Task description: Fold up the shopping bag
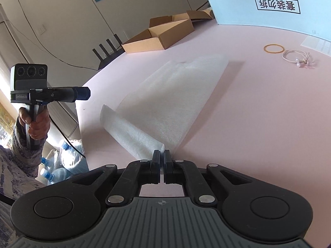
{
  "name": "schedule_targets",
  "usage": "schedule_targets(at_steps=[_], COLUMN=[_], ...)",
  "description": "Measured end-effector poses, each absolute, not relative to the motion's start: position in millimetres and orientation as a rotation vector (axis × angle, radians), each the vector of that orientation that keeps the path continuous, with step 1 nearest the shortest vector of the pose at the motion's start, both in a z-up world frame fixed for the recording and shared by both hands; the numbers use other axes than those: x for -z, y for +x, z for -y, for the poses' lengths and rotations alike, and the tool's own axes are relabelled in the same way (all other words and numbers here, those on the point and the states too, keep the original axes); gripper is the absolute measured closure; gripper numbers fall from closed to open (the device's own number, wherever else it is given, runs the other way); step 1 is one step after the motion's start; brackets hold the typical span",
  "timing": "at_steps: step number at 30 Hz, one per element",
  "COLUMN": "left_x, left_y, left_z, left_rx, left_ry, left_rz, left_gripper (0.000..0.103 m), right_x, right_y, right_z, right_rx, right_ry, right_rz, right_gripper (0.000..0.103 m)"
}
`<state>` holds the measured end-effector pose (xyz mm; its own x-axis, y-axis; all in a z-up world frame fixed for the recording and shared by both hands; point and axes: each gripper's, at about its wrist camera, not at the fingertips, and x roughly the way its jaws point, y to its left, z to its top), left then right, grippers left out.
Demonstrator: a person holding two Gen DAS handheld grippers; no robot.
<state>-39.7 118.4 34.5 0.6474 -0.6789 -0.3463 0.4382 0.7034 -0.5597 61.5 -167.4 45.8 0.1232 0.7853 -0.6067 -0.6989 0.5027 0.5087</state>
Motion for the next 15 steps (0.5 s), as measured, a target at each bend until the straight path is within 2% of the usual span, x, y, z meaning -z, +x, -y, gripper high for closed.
schedule_targets(at_steps=[2,8,15], left_x=[-26,-10,9], left_y=[-35,-29,-27], left_z=[-103,-86,-108], left_rx=[0.663,0.635,0.533], left_ry=[-0.428,-0.351,-0.352], left_rz=[-0.580,-0.636,-0.710], left_gripper=[0.097,0.097,0.100], right_x=[-46,-44,-42], right_y=[61,61,60], right_z=[167,168,168], right_rx=[-1.083,-1.091,-1.092], right_ry=[0.102,0.107,0.125], right_rz=[-0.953,-0.947,-0.936], right_gripper=[0.102,0.102,0.102])
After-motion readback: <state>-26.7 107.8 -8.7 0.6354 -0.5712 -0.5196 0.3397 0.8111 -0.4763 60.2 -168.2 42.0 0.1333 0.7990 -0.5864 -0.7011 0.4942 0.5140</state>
